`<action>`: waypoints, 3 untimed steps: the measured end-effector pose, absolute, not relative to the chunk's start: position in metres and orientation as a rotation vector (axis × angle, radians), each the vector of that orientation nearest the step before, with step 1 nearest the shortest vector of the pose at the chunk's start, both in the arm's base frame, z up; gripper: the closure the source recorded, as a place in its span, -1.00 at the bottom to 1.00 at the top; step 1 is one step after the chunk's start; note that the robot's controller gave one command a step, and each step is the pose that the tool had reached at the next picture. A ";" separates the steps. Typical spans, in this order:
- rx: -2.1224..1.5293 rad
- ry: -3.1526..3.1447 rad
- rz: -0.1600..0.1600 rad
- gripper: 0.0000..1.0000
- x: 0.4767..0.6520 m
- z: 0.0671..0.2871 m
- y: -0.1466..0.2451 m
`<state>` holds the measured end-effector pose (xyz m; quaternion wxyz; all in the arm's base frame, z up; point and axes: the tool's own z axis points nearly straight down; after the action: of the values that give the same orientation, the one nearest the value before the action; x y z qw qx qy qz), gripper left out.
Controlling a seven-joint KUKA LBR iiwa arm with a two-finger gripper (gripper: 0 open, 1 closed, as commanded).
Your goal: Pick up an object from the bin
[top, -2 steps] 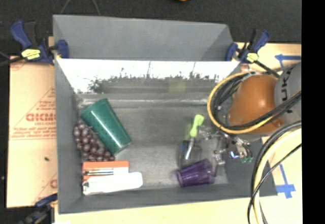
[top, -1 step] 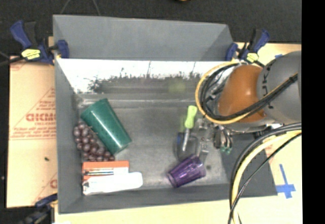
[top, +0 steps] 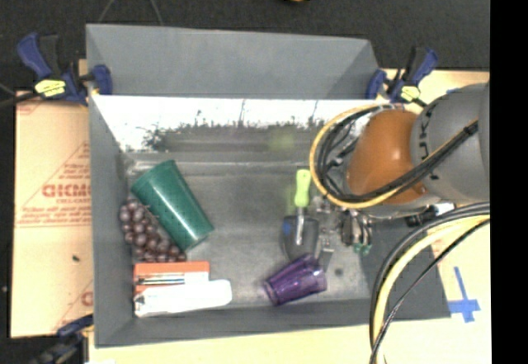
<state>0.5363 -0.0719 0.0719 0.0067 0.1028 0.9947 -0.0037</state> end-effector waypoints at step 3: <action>-0.112 3.115 -0.019 -1.00 0.586 0.215 -0.020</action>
Offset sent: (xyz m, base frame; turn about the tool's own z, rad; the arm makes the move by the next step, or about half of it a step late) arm 0.0724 0.0385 -0.0012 0.1980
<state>0.5864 -0.0197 0.2154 0.0122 -0.0360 0.9993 -0.0061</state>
